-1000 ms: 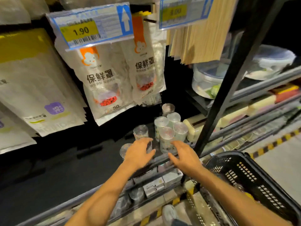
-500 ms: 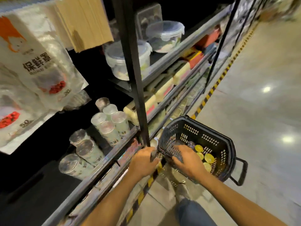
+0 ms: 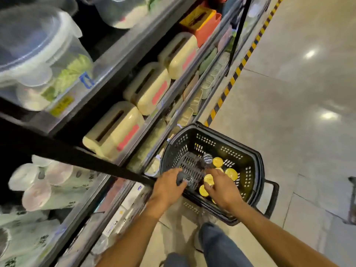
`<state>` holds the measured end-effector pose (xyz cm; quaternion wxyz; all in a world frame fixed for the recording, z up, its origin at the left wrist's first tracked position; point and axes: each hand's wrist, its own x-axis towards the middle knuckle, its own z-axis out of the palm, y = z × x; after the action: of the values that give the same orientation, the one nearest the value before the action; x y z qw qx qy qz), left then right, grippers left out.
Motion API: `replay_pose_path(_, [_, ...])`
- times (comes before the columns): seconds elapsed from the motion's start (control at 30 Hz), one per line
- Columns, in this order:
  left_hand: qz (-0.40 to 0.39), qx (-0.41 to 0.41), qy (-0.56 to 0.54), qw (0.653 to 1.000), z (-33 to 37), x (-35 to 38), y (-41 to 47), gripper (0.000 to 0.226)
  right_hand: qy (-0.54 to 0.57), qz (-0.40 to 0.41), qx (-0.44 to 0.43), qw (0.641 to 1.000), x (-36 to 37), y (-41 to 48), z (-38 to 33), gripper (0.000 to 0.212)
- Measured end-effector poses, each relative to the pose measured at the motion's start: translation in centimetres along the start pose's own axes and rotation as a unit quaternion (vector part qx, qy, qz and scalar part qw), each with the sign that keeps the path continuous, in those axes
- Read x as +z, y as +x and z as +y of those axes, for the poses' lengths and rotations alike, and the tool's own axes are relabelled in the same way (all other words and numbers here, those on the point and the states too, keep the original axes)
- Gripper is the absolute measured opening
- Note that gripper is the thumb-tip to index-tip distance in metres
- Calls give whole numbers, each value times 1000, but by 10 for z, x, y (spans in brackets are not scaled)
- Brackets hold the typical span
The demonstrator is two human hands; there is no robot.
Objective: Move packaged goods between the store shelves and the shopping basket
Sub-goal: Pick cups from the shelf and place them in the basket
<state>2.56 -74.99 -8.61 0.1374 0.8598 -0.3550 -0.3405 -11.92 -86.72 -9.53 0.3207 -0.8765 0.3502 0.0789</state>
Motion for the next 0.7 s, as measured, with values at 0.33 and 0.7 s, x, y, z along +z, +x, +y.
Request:
replay_pose_path(0.33, [-4, -161, -116, 980, -27, 107, 152, 48, 2, -54, 86, 995, 64, 142, 104, 42])
replay_pose_path(0.7, [29, -299, -224, 927, -121, 293, 274, 73, -5, -39, 131, 991, 216, 292, 230, 61])
